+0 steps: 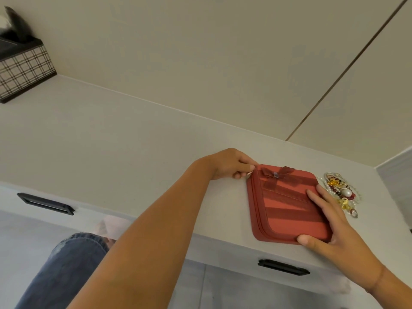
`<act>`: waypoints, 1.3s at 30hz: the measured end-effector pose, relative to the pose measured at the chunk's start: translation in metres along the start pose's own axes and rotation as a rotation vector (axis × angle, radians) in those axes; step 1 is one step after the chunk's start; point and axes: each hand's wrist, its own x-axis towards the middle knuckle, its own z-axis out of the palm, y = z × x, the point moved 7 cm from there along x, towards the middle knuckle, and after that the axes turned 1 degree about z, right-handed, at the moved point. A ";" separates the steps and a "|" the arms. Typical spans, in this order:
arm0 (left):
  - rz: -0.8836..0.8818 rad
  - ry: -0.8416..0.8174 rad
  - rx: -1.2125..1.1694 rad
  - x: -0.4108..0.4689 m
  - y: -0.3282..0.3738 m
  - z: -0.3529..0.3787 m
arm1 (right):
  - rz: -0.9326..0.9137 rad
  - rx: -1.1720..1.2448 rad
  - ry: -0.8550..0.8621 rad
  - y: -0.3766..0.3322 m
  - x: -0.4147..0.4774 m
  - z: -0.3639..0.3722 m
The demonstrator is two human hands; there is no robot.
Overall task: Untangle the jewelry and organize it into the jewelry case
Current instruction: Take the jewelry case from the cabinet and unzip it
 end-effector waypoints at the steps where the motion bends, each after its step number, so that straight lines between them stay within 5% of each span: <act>1: -0.003 0.011 0.009 -0.001 0.000 -0.001 | -0.002 0.000 -0.001 0.000 0.000 0.000; 16: 0.024 0.147 0.092 -0.011 0.004 -0.003 | 0.003 -0.024 0.001 0.005 0.000 0.001; 27: 0.124 0.268 0.364 -0.046 0.013 -0.005 | 0.033 -0.058 0.016 0.001 -0.002 0.001; 39: 0.050 0.318 0.380 -0.105 -0.002 0.038 | 0.074 -0.042 0.090 -0.007 -0.002 0.012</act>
